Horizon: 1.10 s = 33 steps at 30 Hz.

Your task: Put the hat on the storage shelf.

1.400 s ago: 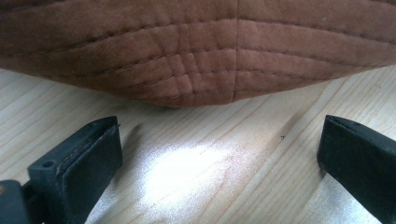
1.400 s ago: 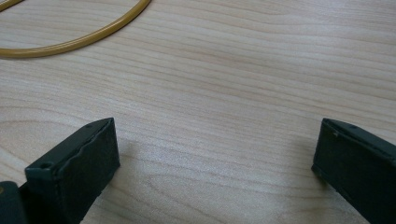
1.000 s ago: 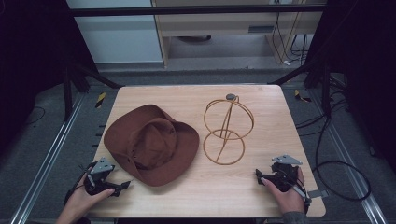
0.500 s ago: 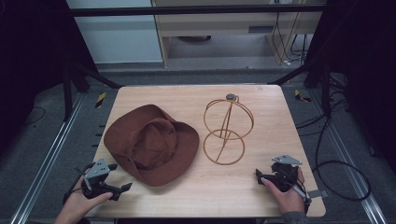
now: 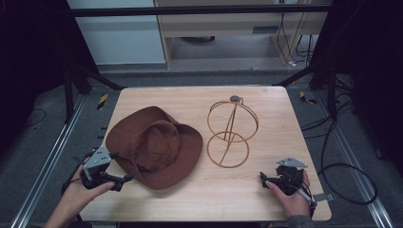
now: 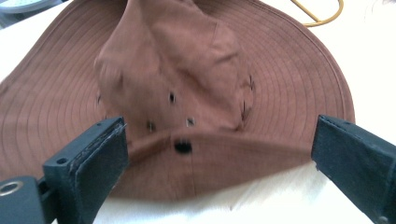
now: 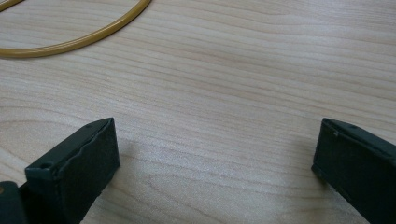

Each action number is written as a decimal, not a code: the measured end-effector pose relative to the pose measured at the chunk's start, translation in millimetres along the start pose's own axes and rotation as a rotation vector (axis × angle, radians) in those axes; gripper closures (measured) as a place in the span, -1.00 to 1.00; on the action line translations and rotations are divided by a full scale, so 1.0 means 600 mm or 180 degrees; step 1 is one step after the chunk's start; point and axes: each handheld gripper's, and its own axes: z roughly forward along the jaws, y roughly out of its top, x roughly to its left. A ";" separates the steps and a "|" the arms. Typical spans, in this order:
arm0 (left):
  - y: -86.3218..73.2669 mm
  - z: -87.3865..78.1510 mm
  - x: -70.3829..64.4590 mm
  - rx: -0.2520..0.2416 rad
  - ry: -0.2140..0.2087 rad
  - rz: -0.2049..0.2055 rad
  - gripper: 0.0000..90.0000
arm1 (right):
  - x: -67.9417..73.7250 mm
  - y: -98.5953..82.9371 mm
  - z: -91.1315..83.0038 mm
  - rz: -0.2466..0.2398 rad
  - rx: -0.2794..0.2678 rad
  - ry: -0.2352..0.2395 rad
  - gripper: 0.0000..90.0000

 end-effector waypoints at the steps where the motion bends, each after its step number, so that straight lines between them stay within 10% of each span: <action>1: 0.008 0.004 0.001 0.0036 0.0007 0.0034 -0.92 | 0.000 0.000 0.000 -0.0002 -0.0001 0.0000 -0.99; 20: 0.174 0.104 0.081 0.0712 -0.0192 0.0025 -0.87 | 0.000 0.000 0.000 -0.0001 0.0000 0.0002 -0.99; 33: 0.201 0.149 0.094 0.0970 -0.0137 0.0046 -0.88 | 0.000 0.000 0.000 -0.0001 -0.0002 0.0003 -0.99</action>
